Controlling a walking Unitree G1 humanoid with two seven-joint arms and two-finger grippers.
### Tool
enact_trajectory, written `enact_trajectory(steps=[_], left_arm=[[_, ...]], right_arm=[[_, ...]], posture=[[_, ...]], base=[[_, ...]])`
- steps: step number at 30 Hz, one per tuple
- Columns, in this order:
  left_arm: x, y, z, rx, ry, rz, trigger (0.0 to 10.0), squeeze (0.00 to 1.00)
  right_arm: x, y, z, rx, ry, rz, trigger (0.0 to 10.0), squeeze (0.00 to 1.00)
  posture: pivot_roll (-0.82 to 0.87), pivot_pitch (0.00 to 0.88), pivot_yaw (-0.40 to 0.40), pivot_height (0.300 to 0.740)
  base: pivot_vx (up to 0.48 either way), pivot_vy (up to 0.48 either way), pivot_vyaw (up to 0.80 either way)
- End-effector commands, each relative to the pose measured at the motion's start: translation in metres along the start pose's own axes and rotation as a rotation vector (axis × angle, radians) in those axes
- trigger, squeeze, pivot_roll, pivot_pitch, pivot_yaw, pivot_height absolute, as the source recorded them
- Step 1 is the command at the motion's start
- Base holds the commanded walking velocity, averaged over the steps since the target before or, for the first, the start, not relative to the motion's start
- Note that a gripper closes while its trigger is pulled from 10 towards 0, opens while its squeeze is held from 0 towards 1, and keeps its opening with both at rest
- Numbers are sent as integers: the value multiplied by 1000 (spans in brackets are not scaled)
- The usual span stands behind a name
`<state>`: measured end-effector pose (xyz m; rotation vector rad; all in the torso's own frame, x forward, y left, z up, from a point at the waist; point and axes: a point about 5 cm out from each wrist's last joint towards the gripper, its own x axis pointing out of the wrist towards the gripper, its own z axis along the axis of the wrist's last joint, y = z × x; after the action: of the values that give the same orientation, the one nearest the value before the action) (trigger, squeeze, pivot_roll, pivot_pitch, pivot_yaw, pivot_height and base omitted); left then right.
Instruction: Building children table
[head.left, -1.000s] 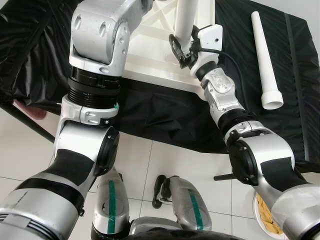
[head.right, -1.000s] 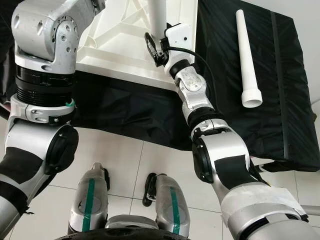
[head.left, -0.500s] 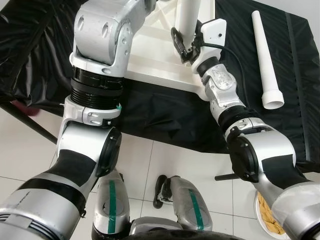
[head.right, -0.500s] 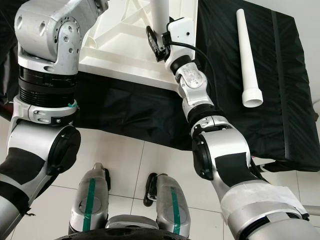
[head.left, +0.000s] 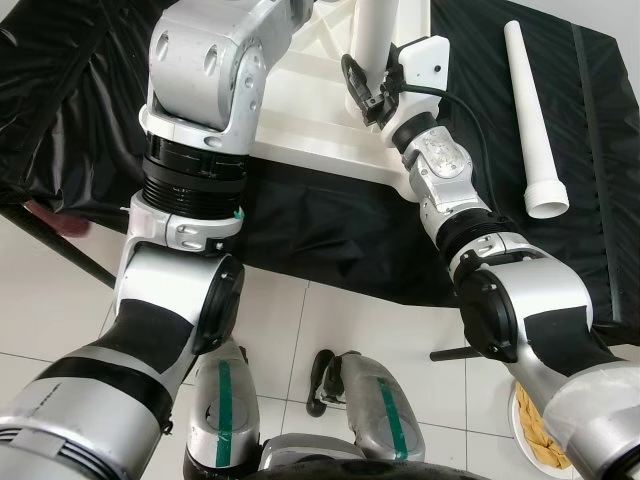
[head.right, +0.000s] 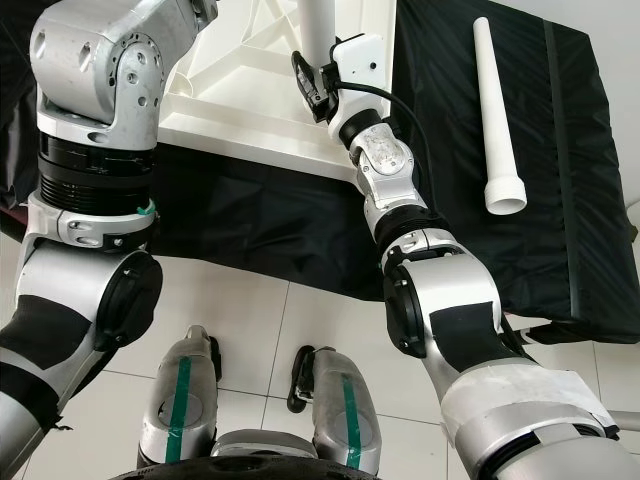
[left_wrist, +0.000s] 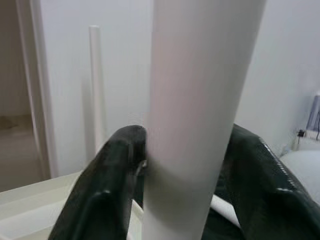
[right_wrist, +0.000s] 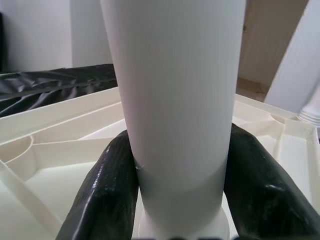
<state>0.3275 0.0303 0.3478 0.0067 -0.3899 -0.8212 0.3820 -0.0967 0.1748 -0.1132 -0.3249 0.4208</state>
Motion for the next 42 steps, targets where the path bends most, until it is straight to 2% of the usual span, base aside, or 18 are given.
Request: enact_trajectory(steps=[1,6,7,8,9,11,12,16,21,24,27,32,34,35,36,37,38,42], left_arm=[[4,-4,7,-5,-30,18,10000,1000],[4,-4,7,-19,-38,22,10000,1000],[4,-3,7,-22,-40,24,10000,1000],[4,-3,7,-22,-40,24,10000,1000],[2,2,6,-23,-33,55,10000,812],[2,2,6,-23,-33,55,10000,812],[0,6,4,-35,-28,90,10000,0],[-5,19,1,-113,-52,183,10000,0],[-15,38,-4,-276,-100,305,10000,0],[-19,45,-6,-280,-97,337,10000,0],[-20,56,14,-258,-75,382,10000,0],[-28,66,10,-229,-20,432,10000,0],[-32,69,3,-217,10,447,10000,0],[-40,70,-11,-142,70,462,10000,0],[-52,64,-41,-78,182,434,10000,0],[-52,64,-41,-78,182,434,10000,0],[-60,55,-65,-68,260,400,10000,0],[-66,47,-84,-29,320,390,10000,0]], right_arm=[[2,-5,4,16,-14,-20,0,0],[3,-6,5,20,-16,-28,0,0],[3,-6,5,19,-16,-31,2196,0],[3,-6,5,19,-16,-31,2196,0],[4,-8,6,26,-15,-44,10000,0],[4,-8,6,26,-15,-44,10000,0],[5,-10,8,31,-14,-58,10000,0],[8,-16,12,62,-17,-98,10000,0],[11,-29,15,82,9,-175,10000,0],[11,-35,16,86,22,-205,10000,0],[10,-40,16,95,28,-236,10000,0],[8,-47,15,111,52,-286,10000,0],[7,-50,14,118,69,-300,10000,0],[6,-56,17,126,59,-308,10000,0],[3,-64,25,154,8,-299,10000,0],[3,-64,25,154,8,-299,10000,0],[1,-68,31,168,-31,-287,10000,0],[-2,-71,35,163,-47,-277,10000,0]], posture=[[209,38,-89,740],[205,38,-87,740],[205,38,-87,740],[205,38,-87,740],[201,35,-86,740],[201,35,-86,740],[200,34,-86,740],[195,31,-86,740],[186,29,-87,740],[184,27,-90,740],[183,26,-96,740],[181,25,-99,740],[178,26,-101,740],[174,23,-101,740],[165,24,-102,740],[165,24,-102,740],[159,26,-100,740],[158,28,-101,740]], base=[[0,0,0],[0,0,0],[0,0,0],[0,0,0],[0,0,0],[0,0,0],[0,0,0],[0,0,0],[0,0,0],[0,0,0],[0,0,0],[0,0,0],[0,0,0],[0,0,0],[0,0,0],[0,0,0],[0,0,0],[0,0,0]])
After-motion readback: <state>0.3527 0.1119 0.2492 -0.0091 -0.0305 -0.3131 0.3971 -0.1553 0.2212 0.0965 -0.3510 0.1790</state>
